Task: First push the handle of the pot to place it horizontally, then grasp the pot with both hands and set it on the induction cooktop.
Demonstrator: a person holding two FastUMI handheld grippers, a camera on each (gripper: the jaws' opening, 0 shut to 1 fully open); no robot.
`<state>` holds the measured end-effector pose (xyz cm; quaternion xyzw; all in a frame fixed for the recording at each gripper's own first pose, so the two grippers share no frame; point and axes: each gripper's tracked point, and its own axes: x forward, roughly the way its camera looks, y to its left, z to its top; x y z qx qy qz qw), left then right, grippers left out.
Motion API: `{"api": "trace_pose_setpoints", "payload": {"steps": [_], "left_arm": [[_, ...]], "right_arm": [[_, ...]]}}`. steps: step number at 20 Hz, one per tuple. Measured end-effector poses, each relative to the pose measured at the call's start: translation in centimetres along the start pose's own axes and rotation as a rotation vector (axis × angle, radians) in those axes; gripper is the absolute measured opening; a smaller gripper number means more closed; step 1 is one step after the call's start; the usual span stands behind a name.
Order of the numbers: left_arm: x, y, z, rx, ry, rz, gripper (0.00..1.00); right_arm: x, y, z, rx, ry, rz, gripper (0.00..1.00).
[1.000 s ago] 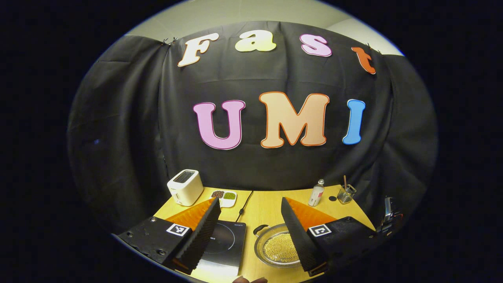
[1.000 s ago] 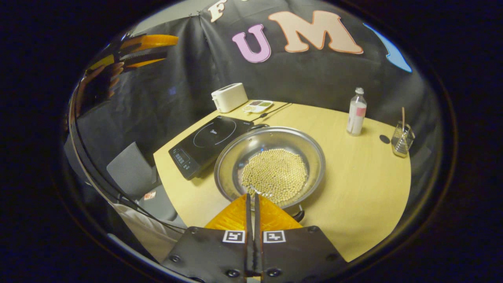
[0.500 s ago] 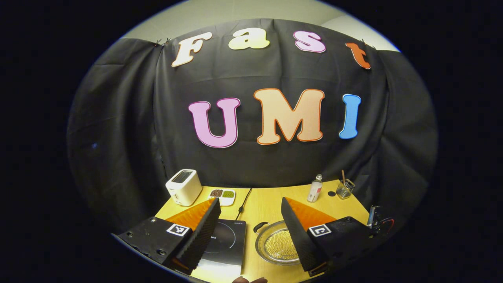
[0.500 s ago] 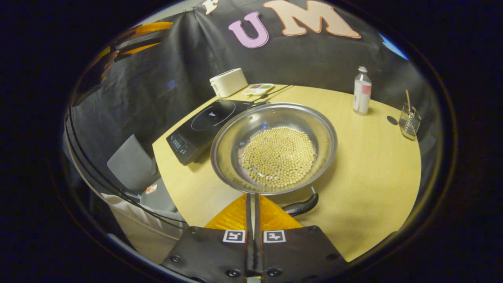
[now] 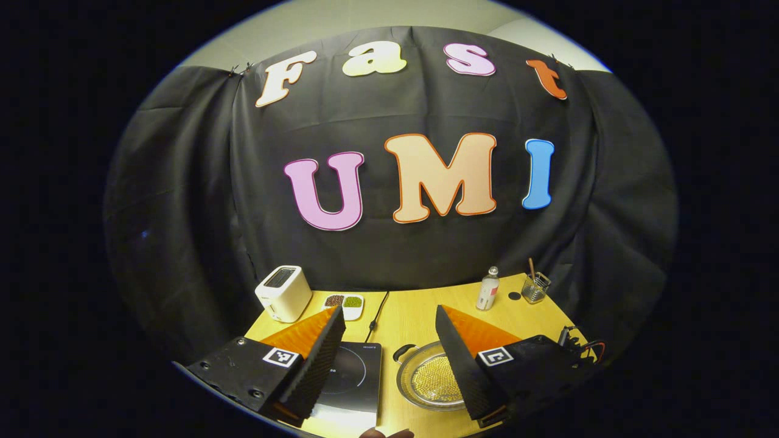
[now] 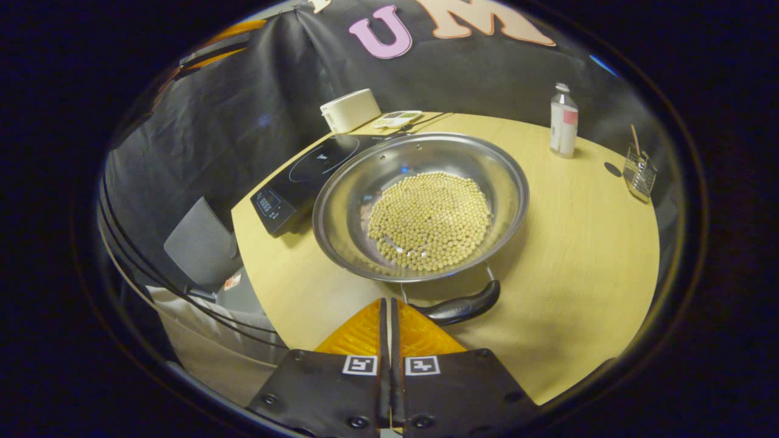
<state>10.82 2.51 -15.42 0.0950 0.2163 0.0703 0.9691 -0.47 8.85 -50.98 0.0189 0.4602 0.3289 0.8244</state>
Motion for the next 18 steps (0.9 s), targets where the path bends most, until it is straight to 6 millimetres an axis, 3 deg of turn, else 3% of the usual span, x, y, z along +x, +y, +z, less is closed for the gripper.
{"api": "trace_pose_setpoints", "payload": {"steps": [6, 18], "left_arm": [[0.5, -0.7, -0.6, -0.003, 0.019, -0.011, 0.91], [0.3, -0.4, -1.8, -0.024, 0.041, 0.002, 0.92]], "right_arm": [[-0.4, -2.0, 0.0, 0.009, 0.004, -0.035, 0.02], [-1.0, -5.5, 1.0, 0.051, -0.026, -0.112, 0.03]]}}
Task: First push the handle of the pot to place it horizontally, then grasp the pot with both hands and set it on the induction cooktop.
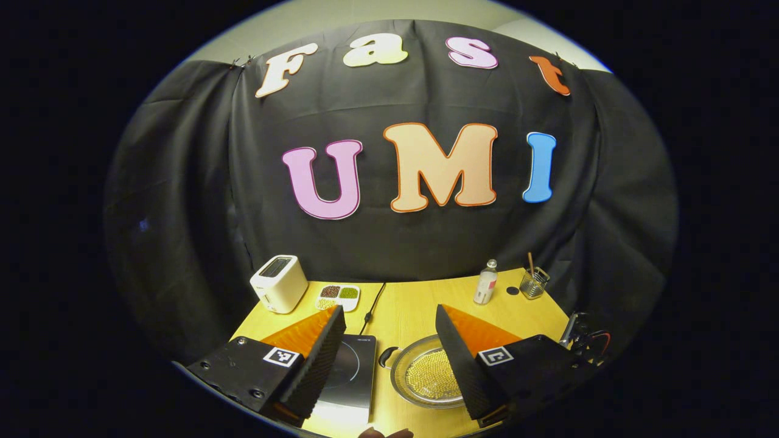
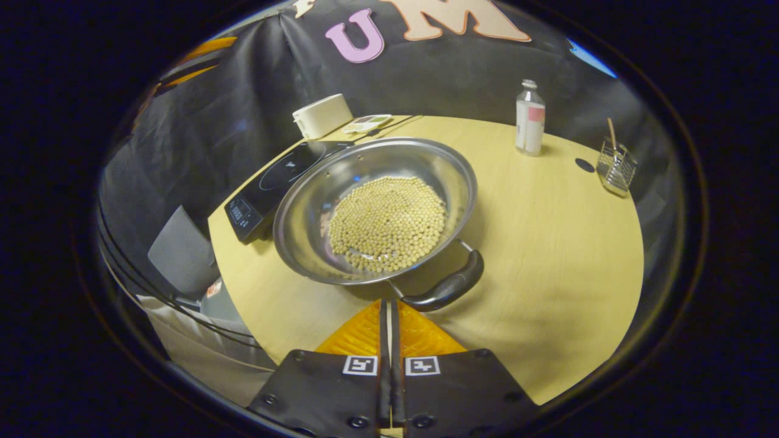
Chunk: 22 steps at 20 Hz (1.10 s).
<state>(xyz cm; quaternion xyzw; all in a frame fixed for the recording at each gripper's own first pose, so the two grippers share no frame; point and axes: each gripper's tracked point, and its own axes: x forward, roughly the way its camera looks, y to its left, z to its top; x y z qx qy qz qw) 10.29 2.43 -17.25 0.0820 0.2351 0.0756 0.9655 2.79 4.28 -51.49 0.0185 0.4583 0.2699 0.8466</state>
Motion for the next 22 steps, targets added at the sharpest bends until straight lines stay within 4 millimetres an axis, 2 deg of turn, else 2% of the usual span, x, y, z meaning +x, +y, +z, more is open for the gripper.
{"api": "trace_pose_setpoints", "payload": {"steps": [2, 3, 9, 16, 18, 22], "left_arm": [[-0.1, 0.2, -0.3, -0.005, 0.004, 0.004, 0.92], [-0.1, 0.3, -0.5, -0.008, 0.006, 0.006, 0.92], [-0.2, 0.7, -1.8, -0.037, 0.033, 0.013, 0.91], [0.1, 1.3, -3.4, -0.052, 0.065, 0.019, 0.92], [0.4, 1.6, -4.1, -0.059, 0.078, 0.022, 0.92], [0.9, 2.1, -6.2, -0.081, 0.117, 0.020, 0.92]], "right_arm": [[0.0, -0.5, 0.5, 0.010, -0.010, -0.012, 0.05], [0.0, -0.9, 0.6, 0.014, -0.015, -0.021, 0.03], [0.3, -3.2, 1.6, 0.051, -0.032, -0.093, 0.05], [0.8, -5.0, 2.8, 0.054, -0.044, -0.149, 0.03], [0.9, -5.4, 2.8, 0.065, -0.040, -0.167, 0.00], [-0.2, -6.3, 3.2, 0.115, -0.056, -0.223, 0.03]]}}
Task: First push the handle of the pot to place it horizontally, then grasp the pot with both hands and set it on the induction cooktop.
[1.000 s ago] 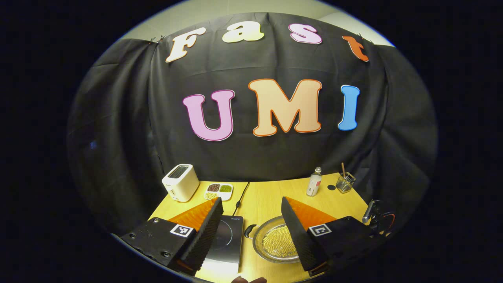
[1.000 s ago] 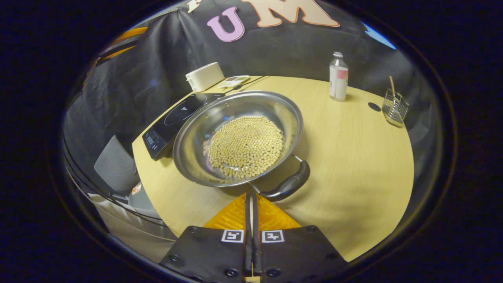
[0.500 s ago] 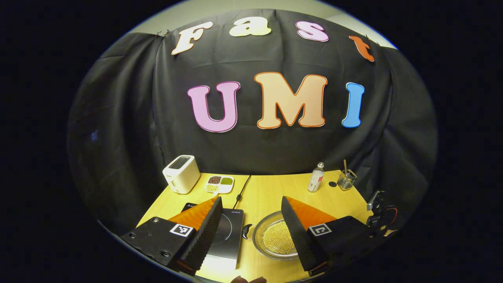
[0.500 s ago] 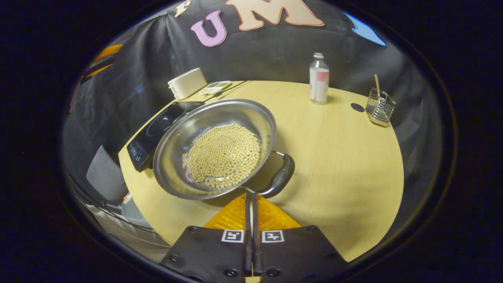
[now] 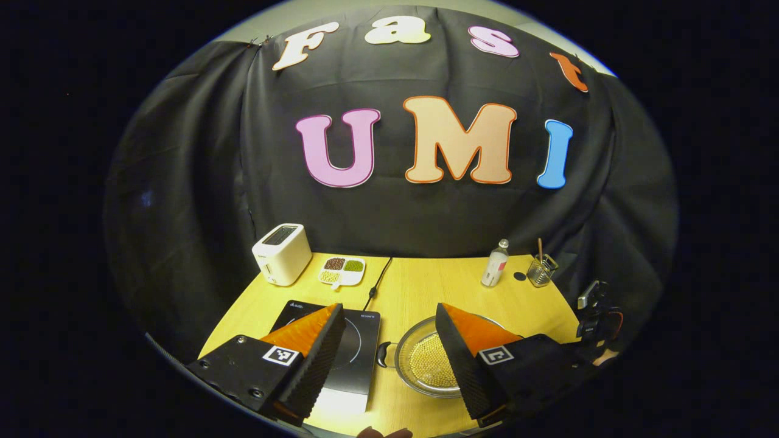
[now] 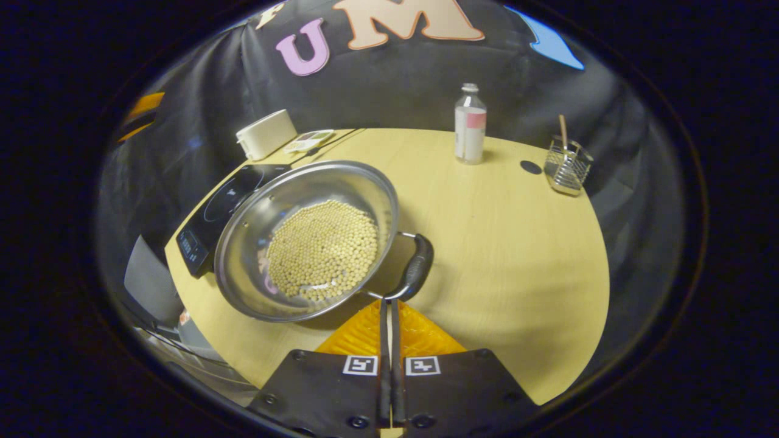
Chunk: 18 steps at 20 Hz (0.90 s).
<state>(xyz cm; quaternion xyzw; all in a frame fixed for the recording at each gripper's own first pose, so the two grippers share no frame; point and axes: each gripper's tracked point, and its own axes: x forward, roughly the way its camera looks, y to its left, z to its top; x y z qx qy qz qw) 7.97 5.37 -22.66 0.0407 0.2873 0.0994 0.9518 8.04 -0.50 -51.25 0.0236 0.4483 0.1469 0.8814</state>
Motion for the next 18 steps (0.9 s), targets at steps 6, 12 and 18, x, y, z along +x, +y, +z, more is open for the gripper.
{"api": "trace_pose_setpoints", "payload": {"steps": [6, 12, 18], "left_arm": [[1.9, -0.1, -2.8, -0.006, 0.060, -0.041, 0.93], [4.6, 0.1, -5.8, 0.010, 0.126, -0.116, 0.92], [7.6, 0.7, -9.6, 0.046, 0.232, -0.191, 0.93]], "right_arm": [[-0.4, -0.3, 1.6, 0.129, -0.019, -0.074, 0.33], [-0.1, 1.3, 3.5, 0.261, -0.006, -0.099, 0.74], [0.9, 0.8, 3.7, 0.363, 0.029, -0.191, 0.88]]}}
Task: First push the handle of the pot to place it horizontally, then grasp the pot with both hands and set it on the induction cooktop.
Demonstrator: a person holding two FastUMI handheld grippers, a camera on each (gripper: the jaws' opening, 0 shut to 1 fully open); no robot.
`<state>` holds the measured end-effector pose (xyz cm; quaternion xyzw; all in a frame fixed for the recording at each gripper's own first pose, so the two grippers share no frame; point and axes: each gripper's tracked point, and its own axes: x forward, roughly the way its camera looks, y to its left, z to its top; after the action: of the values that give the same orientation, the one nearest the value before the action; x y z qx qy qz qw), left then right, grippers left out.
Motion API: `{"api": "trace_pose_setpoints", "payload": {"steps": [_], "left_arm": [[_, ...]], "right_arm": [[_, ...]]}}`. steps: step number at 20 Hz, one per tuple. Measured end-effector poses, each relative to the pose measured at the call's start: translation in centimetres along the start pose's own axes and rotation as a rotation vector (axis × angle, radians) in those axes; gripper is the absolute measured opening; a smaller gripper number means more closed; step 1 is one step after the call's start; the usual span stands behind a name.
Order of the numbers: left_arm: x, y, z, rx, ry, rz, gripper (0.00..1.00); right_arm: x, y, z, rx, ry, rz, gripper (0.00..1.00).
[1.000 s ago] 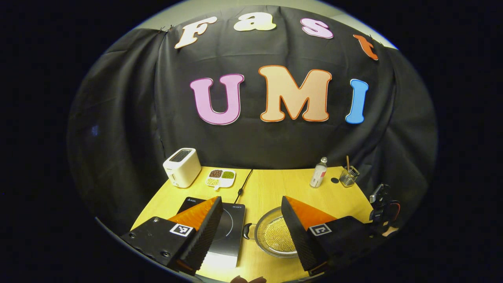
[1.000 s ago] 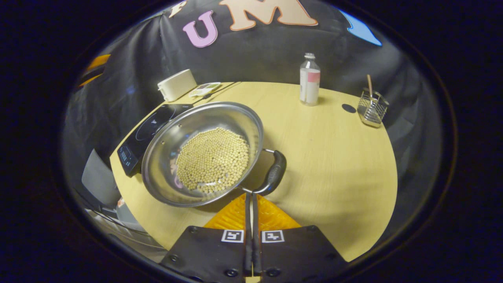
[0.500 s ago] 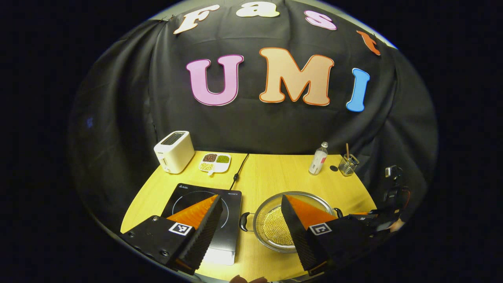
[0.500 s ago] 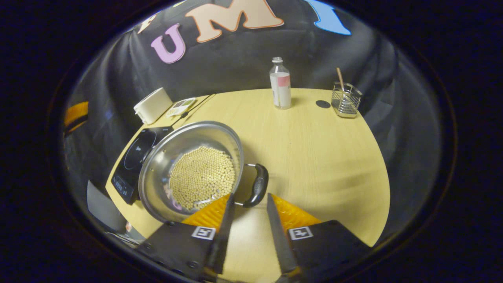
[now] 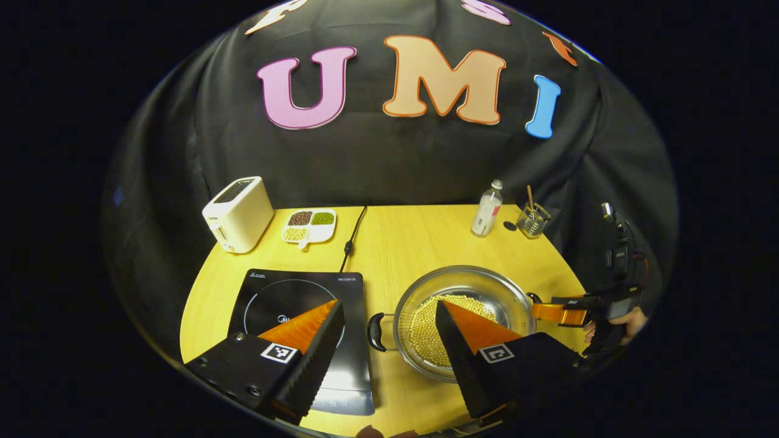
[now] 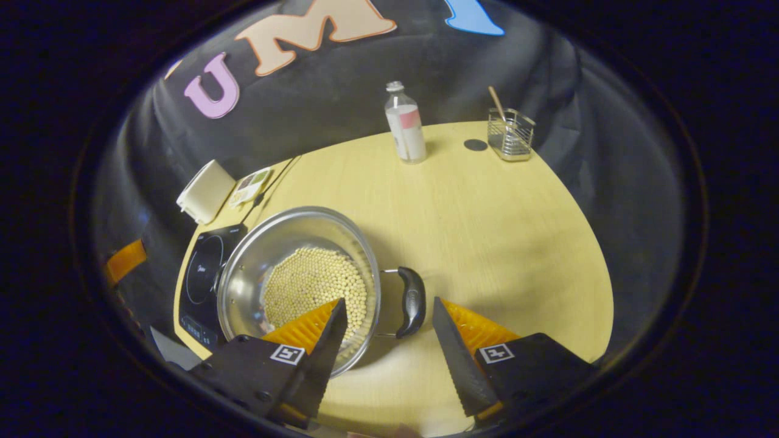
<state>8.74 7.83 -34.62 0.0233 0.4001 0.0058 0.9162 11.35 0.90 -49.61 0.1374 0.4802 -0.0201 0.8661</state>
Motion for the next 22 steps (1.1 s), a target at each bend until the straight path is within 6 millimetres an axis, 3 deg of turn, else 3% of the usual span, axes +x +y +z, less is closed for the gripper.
{"api": "trace_pose_setpoints", "payload": {"steps": [12, 13, 15, 16, 18, 22], "left_arm": [[6.0, 1.7, -6.2, -0.141, 0.194, -0.063, 0.95], [6.4, 1.8, -6.9, -0.139, 0.208, -0.068, 1.00], [7.4, 1.7, -8.2, -0.146, 0.240, -0.080, 0.92], [7.8, 1.8, -8.9, -0.153, 0.257, -0.081, 0.92], [8.4, 2.0, -10.0, -0.159, 0.282, -0.079, 0.87], [9.5, 2.0, -11.2, -0.146, 0.315, -0.079, 0.86]], "right_arm": [[1.8, 0.0, -0.1, 0.018, 0.035, -0.067, 0.84], [1.9, 0.1, -0.2, 0.018, 0.038, -0.069, 0.83], [2.2, 0.1, -0.3, 0.010, 0.044, -0.076, 0.83], [2.3, 0.2, -0.3, 0.004, 0.050, -0.077, 0.88], [3.0, 0.1, -0.7, -0.006, 0.064, -0.082, 0.78], [3.5, 0.1, -1.1, -0.025, 0.083, -0.093, 0.79]]}}
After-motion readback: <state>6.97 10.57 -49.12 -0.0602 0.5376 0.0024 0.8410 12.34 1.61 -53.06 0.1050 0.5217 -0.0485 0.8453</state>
